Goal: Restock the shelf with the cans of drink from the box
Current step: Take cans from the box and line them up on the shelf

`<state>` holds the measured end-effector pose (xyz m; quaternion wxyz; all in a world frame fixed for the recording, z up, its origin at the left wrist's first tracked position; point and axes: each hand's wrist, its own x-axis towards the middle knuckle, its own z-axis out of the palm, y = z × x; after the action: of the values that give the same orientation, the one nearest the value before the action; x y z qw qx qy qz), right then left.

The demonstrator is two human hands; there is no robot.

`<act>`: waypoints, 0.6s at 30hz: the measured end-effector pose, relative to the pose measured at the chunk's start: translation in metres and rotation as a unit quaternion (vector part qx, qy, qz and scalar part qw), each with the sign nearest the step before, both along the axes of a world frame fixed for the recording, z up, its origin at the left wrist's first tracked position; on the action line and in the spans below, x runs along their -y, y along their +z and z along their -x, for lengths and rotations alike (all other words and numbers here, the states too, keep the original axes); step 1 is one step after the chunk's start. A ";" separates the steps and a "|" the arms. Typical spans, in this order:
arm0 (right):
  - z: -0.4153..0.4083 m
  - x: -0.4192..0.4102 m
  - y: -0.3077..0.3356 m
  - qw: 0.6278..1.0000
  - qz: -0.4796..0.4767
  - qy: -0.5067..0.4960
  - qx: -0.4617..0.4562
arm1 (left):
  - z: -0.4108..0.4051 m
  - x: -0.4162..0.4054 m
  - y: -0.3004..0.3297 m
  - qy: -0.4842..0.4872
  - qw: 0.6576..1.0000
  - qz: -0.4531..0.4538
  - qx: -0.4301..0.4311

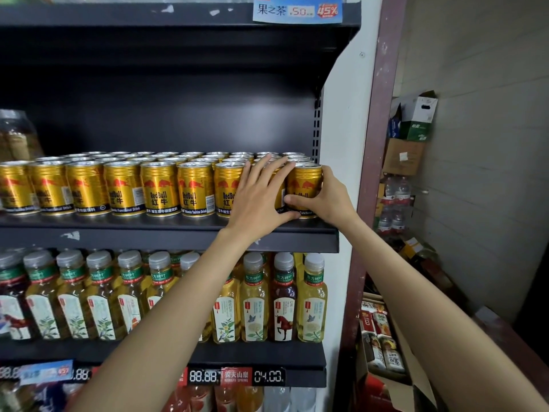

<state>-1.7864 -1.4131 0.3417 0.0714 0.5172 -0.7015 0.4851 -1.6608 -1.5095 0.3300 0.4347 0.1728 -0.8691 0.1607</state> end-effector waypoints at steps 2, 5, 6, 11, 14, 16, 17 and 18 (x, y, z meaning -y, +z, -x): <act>-0.002 -0.003 0.001 1.000 -0.004 0.004 0.010 | -0.001 -0.001 0.001 -0.002 1.000 0.001 0.006; -0.007 -0.010 0.001 0.999 0.006 0.026 0.031 | -0.005 -0.001 0.002 0.001 1.000 0.002 0.023; -0.008 -0.013 0.002 0.999 0.010 0.032 0.037 | -0.008 -0.002 0.003 -0.002 1.000 -0.001 0.024; -0.020 -0.026 0.003 0.996 0.075 -0.040 -0.023 | -0.028 -0.008 0.003 -0.047 0.997 -0.038 -0.056; -0.033 -0.026 -0.001 0.994 0.072 -0.072 -0.050 | -0.041 -0.002 -0.001 0.019 0.992 -0.040 -0.122; -0.042 -0.024 -0.005 0.995 0.053 -0.082 -0.036 | -0.049 0.006 -0.005 0.059 0.992 -0.051 -0.102; -0.046 -0.023 -0.007 0.994 0.048 -0.089 -0.034 | -0.053 0.010 -0.006 0.067 0.993 -0.061 -0.081; -0.048 -0.022 -0.008 0.993 0.047 -0.100 -0.037 | -0.055 0.015 -0.008 0.070 0.994 -0.064 -0.062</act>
<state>-1.7384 -1.3909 0.3336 0.1696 0.4583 -0.7230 0.4884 -1.6061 -1.5241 0.3224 0.4630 0.2707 -0.8349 0.1238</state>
